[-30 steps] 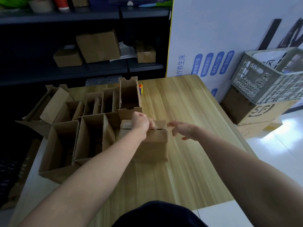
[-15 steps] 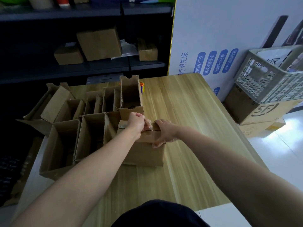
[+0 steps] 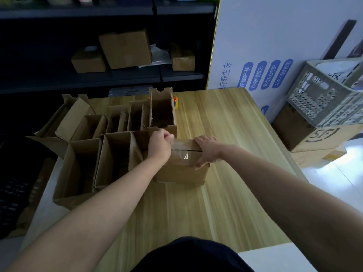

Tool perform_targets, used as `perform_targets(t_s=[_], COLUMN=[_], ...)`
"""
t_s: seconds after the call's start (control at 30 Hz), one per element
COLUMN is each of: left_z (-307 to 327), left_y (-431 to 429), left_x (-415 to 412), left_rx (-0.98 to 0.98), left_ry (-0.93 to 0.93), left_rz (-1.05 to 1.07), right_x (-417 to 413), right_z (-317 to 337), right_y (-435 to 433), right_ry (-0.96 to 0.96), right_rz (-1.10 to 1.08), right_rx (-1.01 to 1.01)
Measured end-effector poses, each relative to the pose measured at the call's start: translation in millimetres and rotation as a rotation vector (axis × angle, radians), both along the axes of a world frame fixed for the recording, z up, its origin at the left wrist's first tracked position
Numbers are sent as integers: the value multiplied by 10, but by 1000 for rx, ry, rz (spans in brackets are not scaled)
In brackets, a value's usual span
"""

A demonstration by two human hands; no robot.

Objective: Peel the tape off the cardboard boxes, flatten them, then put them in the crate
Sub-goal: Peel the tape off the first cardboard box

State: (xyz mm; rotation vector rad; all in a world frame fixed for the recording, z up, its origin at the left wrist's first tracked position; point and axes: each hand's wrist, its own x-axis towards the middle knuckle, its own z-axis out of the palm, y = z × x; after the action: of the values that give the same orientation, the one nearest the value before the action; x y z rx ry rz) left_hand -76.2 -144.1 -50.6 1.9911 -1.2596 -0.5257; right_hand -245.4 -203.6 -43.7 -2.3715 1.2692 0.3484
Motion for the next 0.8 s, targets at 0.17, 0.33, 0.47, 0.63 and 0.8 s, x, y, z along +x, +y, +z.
perform_targets(t_s=[0.17, 0.33, 0.47, 0.63, 0.8], left_z=[-134, -15, 33, -13, 38], left_y=[83, 98, 129, 138, 131], left_x=[-120, -148, -194, -135, 79], left_rx=[0, 19, 60, 141, 33], left_ry=[-204, -132, -53, -156, -74], left_rz=[-206, -257, -305, -291, -133], right_x=[122, 131, 138, 112, 113], right_z=[-29, 13, 2, -16, -5], right_y=[96, 86, 95, 93, 86], right_ry=[-54, -55, -53, -89, -105], right_rz=[6, -26, -32, -47, -50], right_rx=[12, 46, 63, 65, 73])
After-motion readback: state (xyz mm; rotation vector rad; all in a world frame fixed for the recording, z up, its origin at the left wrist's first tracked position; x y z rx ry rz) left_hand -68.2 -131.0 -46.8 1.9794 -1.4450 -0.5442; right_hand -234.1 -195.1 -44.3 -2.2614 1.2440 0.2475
